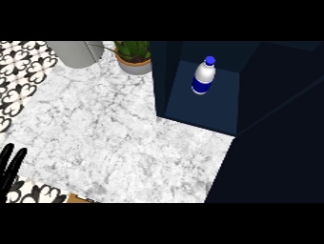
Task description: Pick up the bottled water, place it into the cabinet and close the cabinet
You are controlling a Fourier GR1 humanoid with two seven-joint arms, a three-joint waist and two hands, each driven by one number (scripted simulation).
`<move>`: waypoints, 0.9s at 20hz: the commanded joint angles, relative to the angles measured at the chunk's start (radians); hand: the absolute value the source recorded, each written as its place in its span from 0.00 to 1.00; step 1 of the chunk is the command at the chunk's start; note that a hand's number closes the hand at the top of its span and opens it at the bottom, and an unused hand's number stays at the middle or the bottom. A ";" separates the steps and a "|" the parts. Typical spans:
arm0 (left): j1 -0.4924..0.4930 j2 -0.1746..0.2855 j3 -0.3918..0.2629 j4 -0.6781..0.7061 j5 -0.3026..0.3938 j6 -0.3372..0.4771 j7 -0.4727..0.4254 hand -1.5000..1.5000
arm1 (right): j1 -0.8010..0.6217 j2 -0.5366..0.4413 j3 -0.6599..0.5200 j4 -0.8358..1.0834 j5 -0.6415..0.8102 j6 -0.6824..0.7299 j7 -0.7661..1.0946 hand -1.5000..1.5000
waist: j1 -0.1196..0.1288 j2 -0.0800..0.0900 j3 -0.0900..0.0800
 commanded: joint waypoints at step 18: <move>0.002 0.032 0.055 0.027 0.044 -0.059 0.002 0.00 | -0.276 0.069 0.129 0.064 -0.041 0.005 0.215 1.00 | 0.007 0.019 0.001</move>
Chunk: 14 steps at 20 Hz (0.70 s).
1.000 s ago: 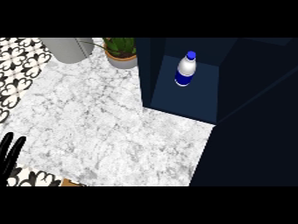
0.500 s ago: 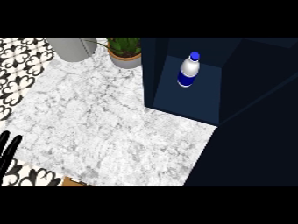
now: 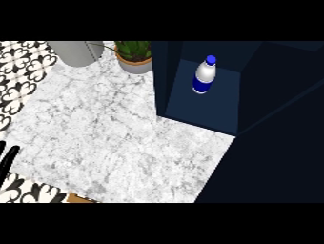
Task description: Pick up the bottled water, place it into the cabinet and close the cabinet
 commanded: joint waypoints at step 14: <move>-0.010 0.018 0.036 0.016 0.023 -0.043 -0.003 0.00 | -0.045 0.111 0.067 0.142 -0.196 -0.035 0.076 1.00 | 0.031 0.037 0.007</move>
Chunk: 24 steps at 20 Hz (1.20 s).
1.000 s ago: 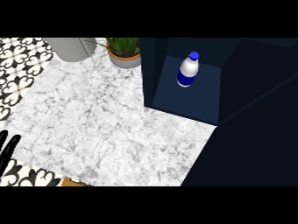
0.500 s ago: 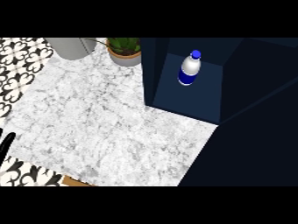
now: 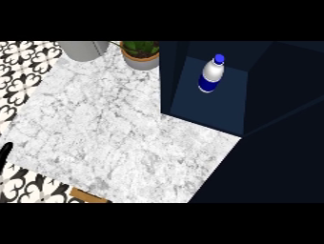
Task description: Pick up the bottled water, place it into the cabinet and close the cabinet
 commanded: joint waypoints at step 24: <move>0.013 0.009 0.054 0.071 0.050 -0.039 0.004 0.00 | -0.720 0.355 -0.131 0.614 -0.011 -0.229 0.454 1.00 | -0.070 -0.022 0.018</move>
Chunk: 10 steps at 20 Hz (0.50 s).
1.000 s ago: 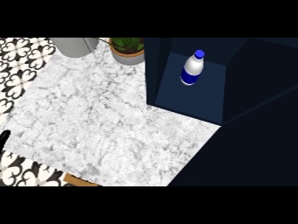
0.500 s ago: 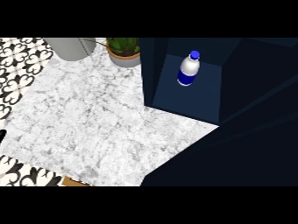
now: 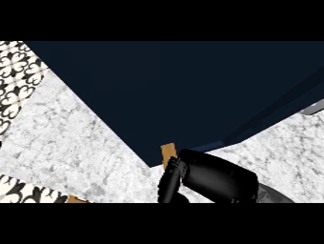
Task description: Pick up the bottled water, place it into the cabinet and close the cabinet
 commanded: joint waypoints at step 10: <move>0.036 -0.009 0.019 0.037 0.017 -0.049 -0.015 0.00 | -0.514 0.087 -0.233 0.548 0.116 -0.438 0.033 1.00 | -0.027 0.003 0.014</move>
